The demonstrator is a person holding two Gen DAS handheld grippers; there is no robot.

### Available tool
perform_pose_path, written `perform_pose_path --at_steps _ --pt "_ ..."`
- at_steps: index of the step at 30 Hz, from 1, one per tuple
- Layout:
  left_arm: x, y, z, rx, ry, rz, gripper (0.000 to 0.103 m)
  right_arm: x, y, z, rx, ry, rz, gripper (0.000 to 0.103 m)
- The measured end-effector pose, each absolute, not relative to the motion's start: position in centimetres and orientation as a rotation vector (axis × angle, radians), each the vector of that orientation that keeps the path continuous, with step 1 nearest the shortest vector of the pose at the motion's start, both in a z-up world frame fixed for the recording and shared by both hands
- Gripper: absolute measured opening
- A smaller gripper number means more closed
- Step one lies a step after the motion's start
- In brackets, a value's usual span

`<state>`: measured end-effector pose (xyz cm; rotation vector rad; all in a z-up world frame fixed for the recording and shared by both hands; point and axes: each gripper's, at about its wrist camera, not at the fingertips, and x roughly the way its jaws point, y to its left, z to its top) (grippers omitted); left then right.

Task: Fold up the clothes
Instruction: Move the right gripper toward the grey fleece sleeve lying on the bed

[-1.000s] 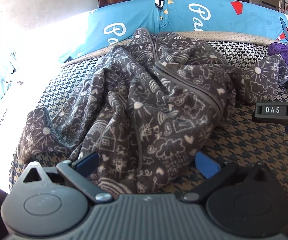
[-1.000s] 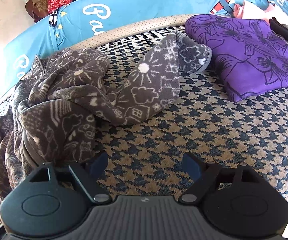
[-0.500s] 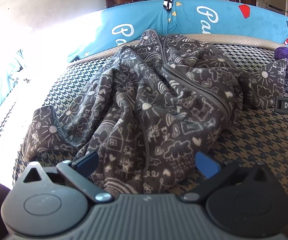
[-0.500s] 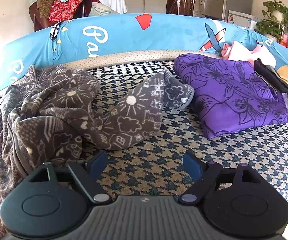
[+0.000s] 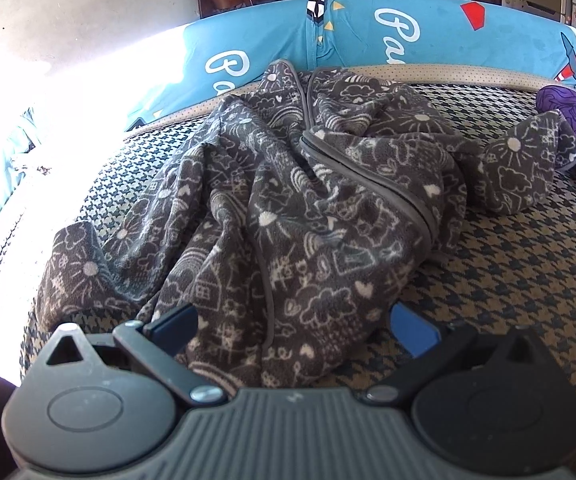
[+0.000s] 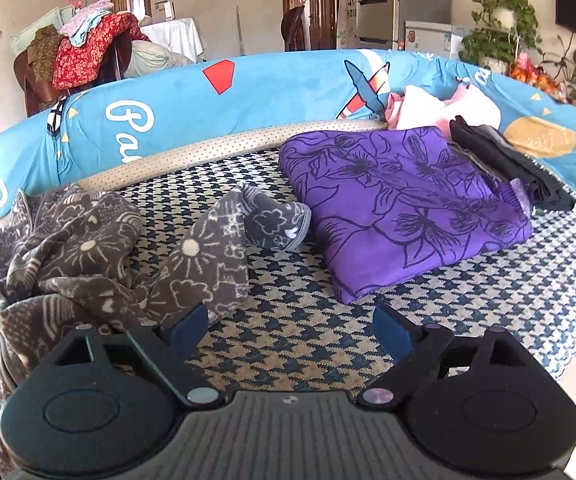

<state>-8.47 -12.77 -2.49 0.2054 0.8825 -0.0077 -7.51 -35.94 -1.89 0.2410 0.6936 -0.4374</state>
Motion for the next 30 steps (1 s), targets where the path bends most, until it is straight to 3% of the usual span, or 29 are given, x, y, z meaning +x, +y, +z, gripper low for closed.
perform_pose_path --at_steps 30 --pt "-6.4 -16.3 -2.2 0.199 0.897 -0.104 0.103 -8.0 -38.6 -1.2 0.276 0.740 -0.464 0.091"
